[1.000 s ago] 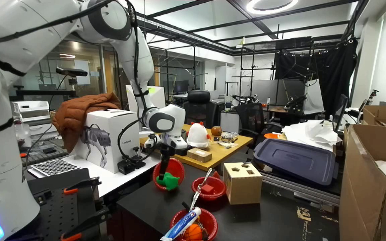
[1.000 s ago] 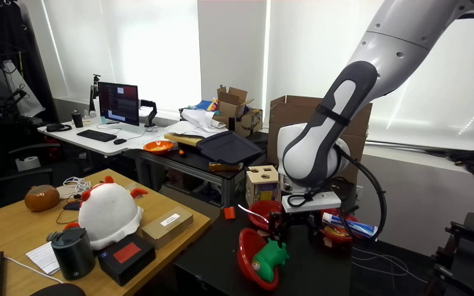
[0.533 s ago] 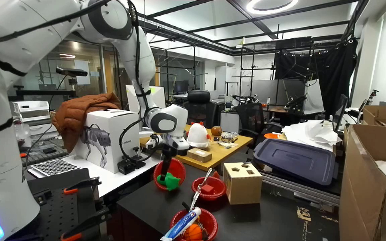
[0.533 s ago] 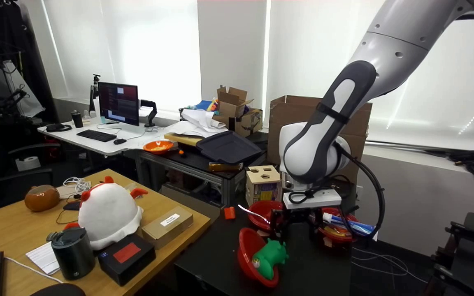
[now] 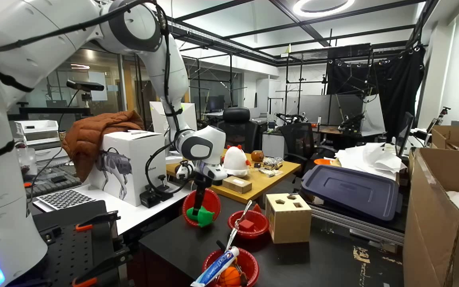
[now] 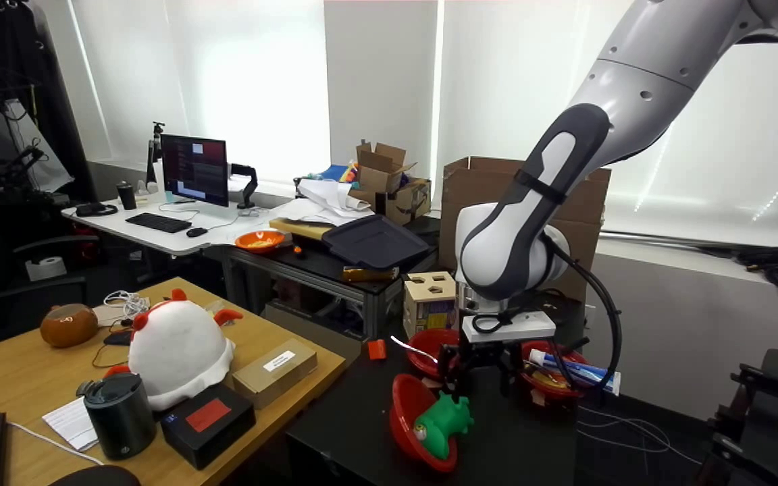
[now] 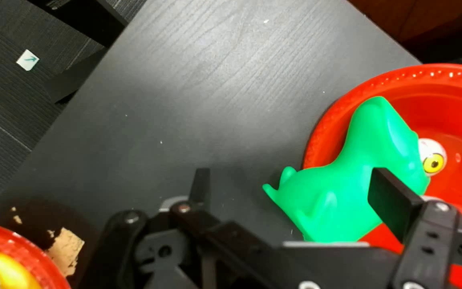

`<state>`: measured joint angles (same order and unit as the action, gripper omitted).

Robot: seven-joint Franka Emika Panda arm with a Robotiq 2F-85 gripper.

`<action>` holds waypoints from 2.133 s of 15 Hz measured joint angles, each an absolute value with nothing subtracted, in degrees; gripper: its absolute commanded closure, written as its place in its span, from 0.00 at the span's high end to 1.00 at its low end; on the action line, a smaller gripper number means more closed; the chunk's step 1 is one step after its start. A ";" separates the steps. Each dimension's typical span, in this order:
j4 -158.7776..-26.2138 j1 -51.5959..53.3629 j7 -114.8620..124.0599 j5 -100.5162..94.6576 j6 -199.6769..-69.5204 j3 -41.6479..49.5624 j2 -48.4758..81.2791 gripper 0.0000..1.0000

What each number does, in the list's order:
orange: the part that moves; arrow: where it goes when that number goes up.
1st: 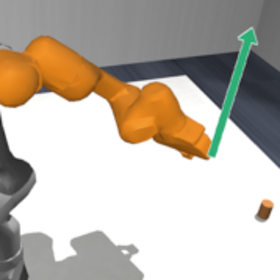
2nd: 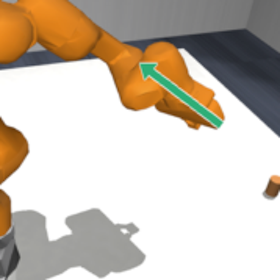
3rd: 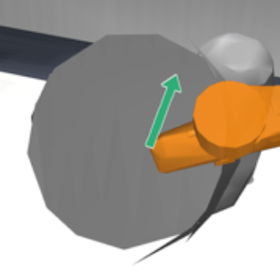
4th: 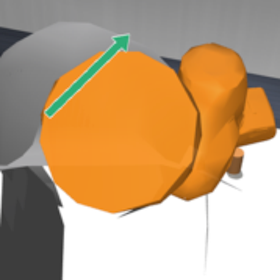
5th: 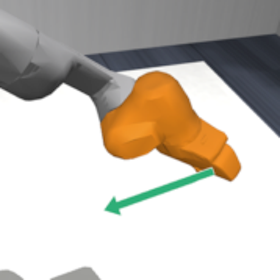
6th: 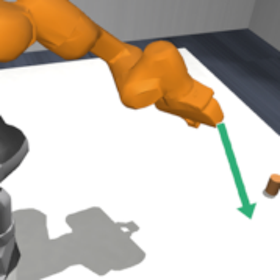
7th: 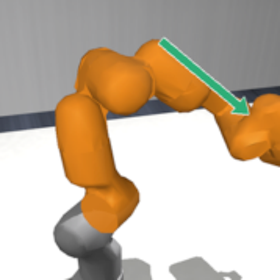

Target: Move the empty red bowl forwards, place the green plush toy inside the bowl

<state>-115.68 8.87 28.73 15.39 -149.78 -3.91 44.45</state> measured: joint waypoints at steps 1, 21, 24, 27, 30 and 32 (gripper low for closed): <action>-114.91 8.66 28.08 15.40 -149.78 -4.05 45.25 1.00; -102.59 6.56 19.07 15.40 -149.65 -6.72 55.51 0.23; -102.10 6.40 19.07 15.40 -149.02 -6.67 55.51 0.02; -101.42 6.40 19.07 15.32 -148.10 -6.49 55.49 0.02; -101.35 6.78 19.07 14.62 -146.92 -6.02 55.15 0.02; -101.44 7.53 19.09 13.80 -145.71 -5.19 54.68 0.02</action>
<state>-101.44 7.53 19.09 13.80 -145.71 -5.19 54.68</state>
